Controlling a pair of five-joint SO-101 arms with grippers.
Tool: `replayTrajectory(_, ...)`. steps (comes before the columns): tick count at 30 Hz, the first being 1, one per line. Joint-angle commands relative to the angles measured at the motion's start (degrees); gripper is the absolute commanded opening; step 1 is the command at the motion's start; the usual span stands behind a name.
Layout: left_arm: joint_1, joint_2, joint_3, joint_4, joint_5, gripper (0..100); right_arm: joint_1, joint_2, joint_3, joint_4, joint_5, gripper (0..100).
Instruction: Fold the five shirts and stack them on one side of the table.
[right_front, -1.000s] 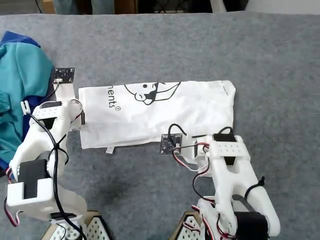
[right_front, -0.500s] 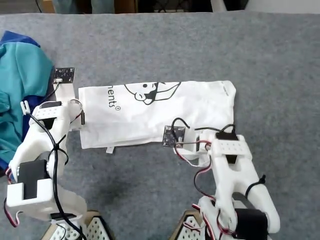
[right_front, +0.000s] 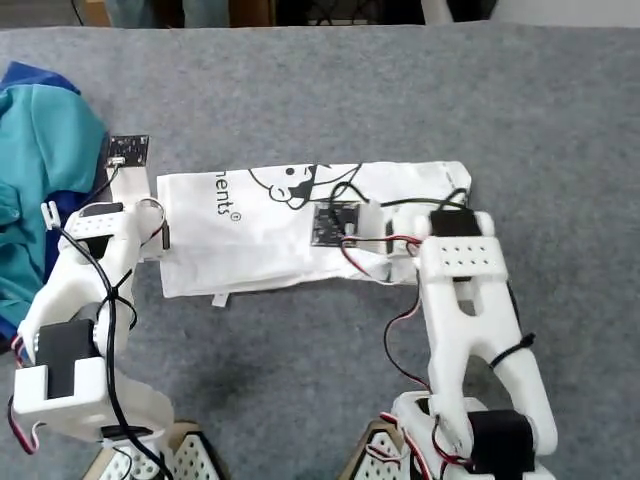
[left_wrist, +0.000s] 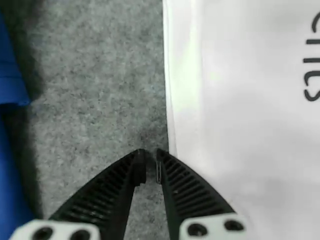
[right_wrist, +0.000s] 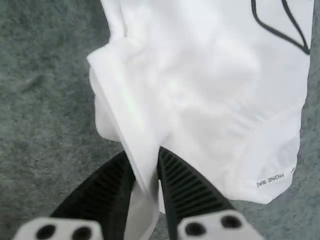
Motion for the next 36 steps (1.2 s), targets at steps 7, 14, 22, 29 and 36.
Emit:
replayTrajectory(7,-0.31,-0.09,-2.15,0.35,-0.53,6,-1.32,7.43,-2.77,-13.98,-0.35,1.8)
replayTrajectory(14,-0.31,-0.09,-2.15,0.35,-0.53,6,-1.32,10.33,-2.68,-20.48,-0.70,13.2)
replayTrajectory(22,-0.22,-0.09,-2.07,0.35,-0.53,6,-1.14,11.65,-2.77,-33.32,-11.16,34.2)
replayTrajectory(29,-0.22,-0.09,-2.07,0.35,-0.53,6,0.97,5.76,-4.09,-31.91,-21.71,20.8)
replayTrajectory(36,-0.31,-0.09,-2.07,0.35,-0.53,6,2.29,-3.56,-5.93,-10.11,-24.97,2.2)
